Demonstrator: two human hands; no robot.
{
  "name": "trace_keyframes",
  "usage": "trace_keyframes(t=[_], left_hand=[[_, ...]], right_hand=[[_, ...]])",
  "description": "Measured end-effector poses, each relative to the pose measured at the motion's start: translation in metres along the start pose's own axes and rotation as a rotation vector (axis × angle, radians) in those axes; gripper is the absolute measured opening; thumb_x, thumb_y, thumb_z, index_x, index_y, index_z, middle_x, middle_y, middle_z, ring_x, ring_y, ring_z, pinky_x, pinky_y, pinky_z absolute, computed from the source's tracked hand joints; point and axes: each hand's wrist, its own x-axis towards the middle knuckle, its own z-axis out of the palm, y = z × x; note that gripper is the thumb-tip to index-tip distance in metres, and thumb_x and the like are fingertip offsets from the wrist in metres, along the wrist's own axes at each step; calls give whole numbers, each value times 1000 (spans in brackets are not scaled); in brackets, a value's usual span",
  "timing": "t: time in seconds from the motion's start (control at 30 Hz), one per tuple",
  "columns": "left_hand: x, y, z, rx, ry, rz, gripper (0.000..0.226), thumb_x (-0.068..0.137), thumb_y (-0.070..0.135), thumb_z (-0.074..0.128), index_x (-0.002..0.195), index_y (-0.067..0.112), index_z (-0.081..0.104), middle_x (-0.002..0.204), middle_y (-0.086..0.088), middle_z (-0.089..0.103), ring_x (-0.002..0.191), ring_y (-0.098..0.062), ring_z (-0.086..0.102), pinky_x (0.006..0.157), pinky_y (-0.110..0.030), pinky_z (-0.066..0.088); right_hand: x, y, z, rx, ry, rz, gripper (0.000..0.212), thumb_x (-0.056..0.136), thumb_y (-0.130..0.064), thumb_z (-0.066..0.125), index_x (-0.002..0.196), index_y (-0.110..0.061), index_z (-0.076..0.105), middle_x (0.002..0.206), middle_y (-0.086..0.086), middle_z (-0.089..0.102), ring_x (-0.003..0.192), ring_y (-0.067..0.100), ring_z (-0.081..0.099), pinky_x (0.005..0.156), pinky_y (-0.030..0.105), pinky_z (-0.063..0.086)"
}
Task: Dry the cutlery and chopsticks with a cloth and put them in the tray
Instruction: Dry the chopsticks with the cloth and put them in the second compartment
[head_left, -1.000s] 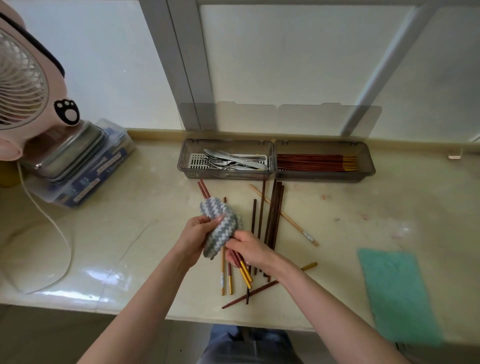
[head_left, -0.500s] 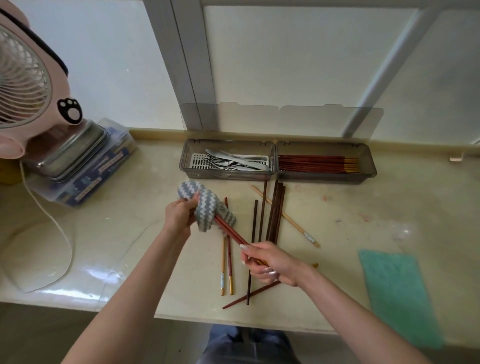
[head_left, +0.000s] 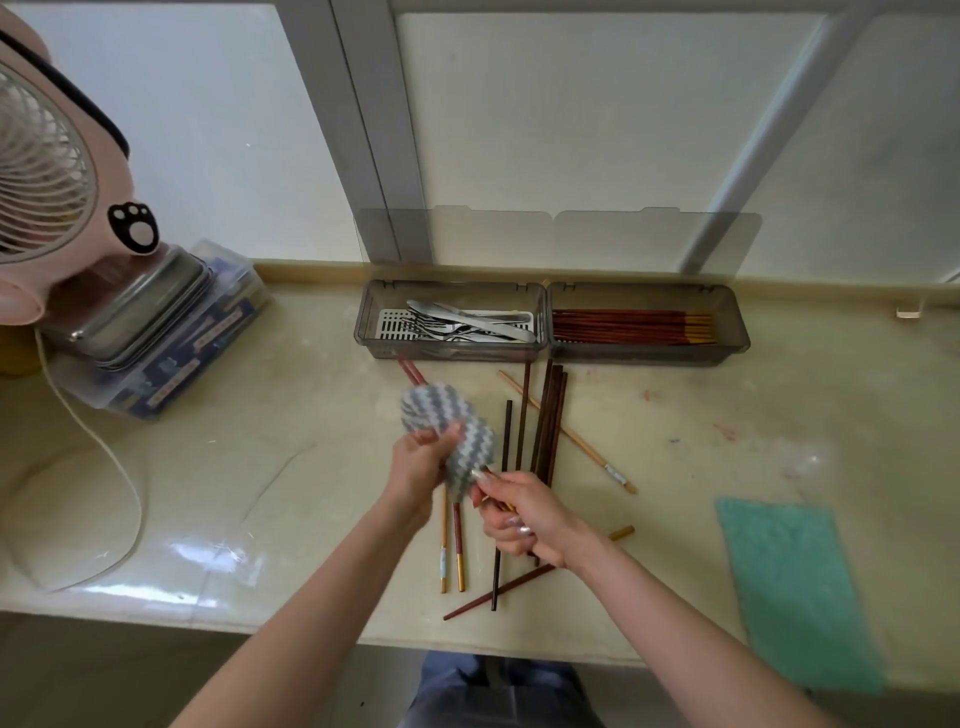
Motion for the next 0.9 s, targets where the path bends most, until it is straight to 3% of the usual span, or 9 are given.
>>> trace_keyframes(t=[0.1, 0.23, 0.3, 0.4, 0.53, 0.63, 0.7, 0.77, 0.9], left_hand=[[-10, -12, 4, 72, -7, -31, 11, 87, 7, 59, 88, -3, 64, 73, -11, 68, 56, -16, 65, 48, -22, 51], [1, 3, -10, 14, 131, 25, 9, 84, 3, 62, 92, -2, 63, 65, -2, 71, 54, -11, 67, 49, -20, 53], [5, 8, -12, 8, 164, 39, 13, 83, 5, 65, 93, -2, 63, 61, 0, 70, 51, -9, 65, 49, -19, 53], [2, 5, -7, -27, 182, 72, 15, 85, 6, 63, 98, -2, 63, 77, -7, 70, 59, -11, 67, 54, -20, 54], [-19, -18, 14, 88, 46, 77, 15, 87, 5, 59, 99, -2, 63, 89, -12, 71, 73, -16, 70, 63, -23, 57], [-17, -13, 15, 144, 51, 95, 8, 86, 5, 61, 92, 0, 65, 88, -16, 71, 72, -17, 71, 65, -26, 58], [-9, -2, 10, 280, 59, 153, 11, 83, 6, 64, 94, 1, 65, 91, -16, 71, 77, -18, 71, 67, -27, 58], [-3, 7, 11, 555, 40, 249, 17, 80, 11, 70, 92, 1, 66, 92, -14, 71, 82, -21, 70, 73, -33, 58], [-5, 17, 33, 1084, -151, 361, 21, 77, 27, 73, 81, 8, 64, 82, -5, 67, 78, -20, 64, 70, -30, 55]], right_hand=[[2, -1, 0, -68, 38, -7, 25, 100, -20, 42, 84, -4, 54, 47, 0, 36, 35, 7, 28, 33, 18, 22], [-8, 4, -9, -265, 100, -40, 19, 94, -24, 56, 98, -5, 60, 68, 4, 57, 55, 14, 54, 51, 25, 50], [-9, 6, -11, -242, 150, -65, 18, 93, -14, 58, 102, 2, 60, 69, 5, 58, 57, 14, 57, 54, 26, 52], [-6, 8, -6, -120, 263, -99, 9, 92, -5, 56, 94, 1, 63, 68, 7, 59, 55, 14, 57, 53, 26, 53], [0, -3, 1, 56, 334, -114, 12, 93, 4, 49, 93, 1, 61, 70, 10, 60, 52, 13, 57, 51, 25, 51], [-8, -18, -6, -205, 289, -84, 14, 92, -6, 56, 104, -4, 63, 82, 7, 69, 60, 13, 63, 55, 23, 53], [-14, -32, -19, -441, 451, -168, 14, 90, -15, 59, 104, -15, 64, 94, 4, 70, 64, 9, 61, 55, 18, 49], [-17, -50, -30, -349, 600, -359, 12, 90, -20, 59, 101, -21, 65, 99, 6, 70, 62, 8, 56, 52, 16, 45], [-7, -73, -29, -127, 450, -498, 18, 93, -16, 55, 108, -15, 65, 95, 9, 72, 57, 7, 53, 48, 18, 42]])
